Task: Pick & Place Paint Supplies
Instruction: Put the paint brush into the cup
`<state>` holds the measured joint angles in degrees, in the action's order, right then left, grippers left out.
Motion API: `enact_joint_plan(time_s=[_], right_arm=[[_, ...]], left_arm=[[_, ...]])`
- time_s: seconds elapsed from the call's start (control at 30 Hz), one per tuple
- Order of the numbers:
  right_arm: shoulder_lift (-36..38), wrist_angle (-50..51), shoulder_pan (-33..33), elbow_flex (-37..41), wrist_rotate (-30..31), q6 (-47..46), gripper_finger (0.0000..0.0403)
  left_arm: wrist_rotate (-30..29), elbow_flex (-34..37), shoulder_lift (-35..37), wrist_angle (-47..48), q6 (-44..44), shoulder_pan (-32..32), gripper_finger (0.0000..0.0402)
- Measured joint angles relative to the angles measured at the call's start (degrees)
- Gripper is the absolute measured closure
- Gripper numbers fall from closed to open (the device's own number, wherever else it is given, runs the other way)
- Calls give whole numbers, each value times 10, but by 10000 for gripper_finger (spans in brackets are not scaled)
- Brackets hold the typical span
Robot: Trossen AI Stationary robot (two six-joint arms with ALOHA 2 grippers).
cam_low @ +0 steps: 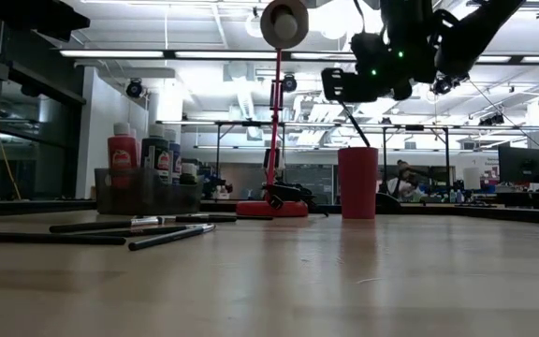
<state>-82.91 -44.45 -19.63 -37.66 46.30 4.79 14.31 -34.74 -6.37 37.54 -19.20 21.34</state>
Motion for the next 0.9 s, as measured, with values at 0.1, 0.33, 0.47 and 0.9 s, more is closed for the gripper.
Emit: enact_joint_plan(time_s=[0.1, 0.33, 0.47, 0.9], right_arm=[[0, 20, -7, 7, -1, -23, 399], [0, 26, -19, 10, 0, -43, 399], [0, 50, -23, 10, -32, -75, 399], [0, 89, -20, 10, -30, -123, 399]], left_arm=[[0, 0, 0, 0, 0, 0, 402], [0, 0, 0, 0, 0, 0, 402], [0, 0, 0, 0, 0, 0, 402], [0, 0, 0, 0, 0, 0, 402]])
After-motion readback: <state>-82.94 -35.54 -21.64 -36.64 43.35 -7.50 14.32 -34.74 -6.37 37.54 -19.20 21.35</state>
